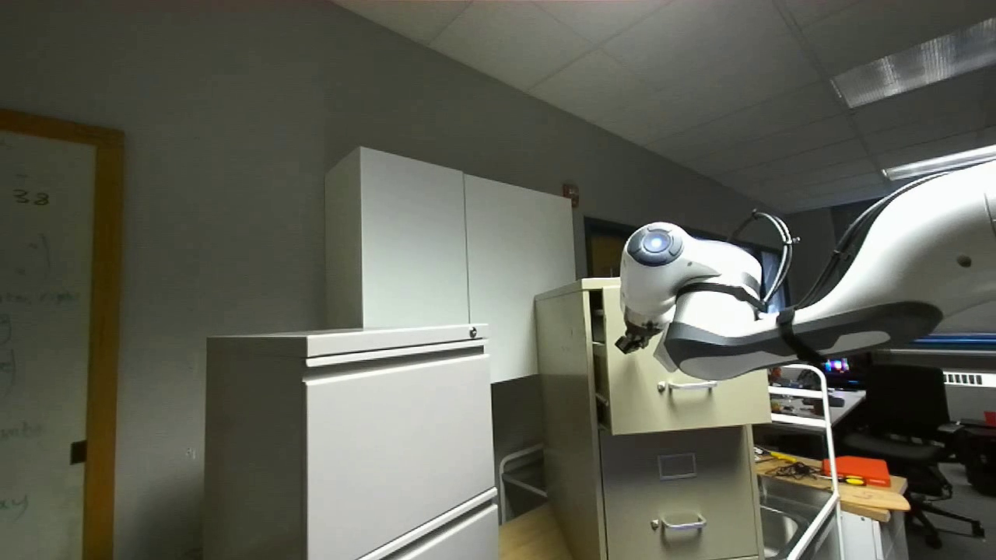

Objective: Close the top drawer of the cabinet to the right.

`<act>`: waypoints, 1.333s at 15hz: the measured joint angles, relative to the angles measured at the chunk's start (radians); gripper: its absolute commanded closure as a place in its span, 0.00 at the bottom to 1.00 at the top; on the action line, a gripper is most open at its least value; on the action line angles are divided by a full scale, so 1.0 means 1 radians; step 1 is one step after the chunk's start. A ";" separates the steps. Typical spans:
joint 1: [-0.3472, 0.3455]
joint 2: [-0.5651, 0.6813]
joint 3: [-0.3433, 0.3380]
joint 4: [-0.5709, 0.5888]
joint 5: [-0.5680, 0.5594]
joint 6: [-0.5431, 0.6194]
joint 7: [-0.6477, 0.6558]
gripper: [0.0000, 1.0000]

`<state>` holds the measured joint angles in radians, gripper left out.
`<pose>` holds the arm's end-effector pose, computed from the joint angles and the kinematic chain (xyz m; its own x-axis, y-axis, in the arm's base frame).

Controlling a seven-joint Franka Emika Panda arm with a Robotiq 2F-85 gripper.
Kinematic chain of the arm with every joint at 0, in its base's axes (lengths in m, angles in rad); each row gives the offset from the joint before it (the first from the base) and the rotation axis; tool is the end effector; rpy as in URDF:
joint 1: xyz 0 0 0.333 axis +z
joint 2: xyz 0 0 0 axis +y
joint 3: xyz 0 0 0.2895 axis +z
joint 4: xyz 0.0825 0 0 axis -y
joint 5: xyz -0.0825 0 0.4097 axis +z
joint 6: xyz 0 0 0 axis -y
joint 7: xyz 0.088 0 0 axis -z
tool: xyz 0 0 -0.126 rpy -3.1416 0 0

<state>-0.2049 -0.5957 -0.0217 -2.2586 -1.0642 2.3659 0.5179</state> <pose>0.4539 -0.1294 0.6368 0.7217 0.1379 0.6783 -0.4469 -0.6555 0.6087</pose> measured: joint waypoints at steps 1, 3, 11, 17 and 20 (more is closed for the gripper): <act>0.000 0.016 -0.009 0.009 0.000 0.019 0.003 1.00; -0.001 0.048 -0.024 0.031 0.000 0.054 0.006 1.00; -0.002 0.067 -0.027 0.046 0.003 0.054 0.017 1.00; 0.004 0.135 -0.056 0.117 0.081 0.065 0.007 1.00; 0.004 0.201 -0.078 0.186 0.153 0.073 -0.027 1.00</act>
<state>-0.2008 -0.3943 -0.0993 -2.0722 -0.9113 2.4388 0.4906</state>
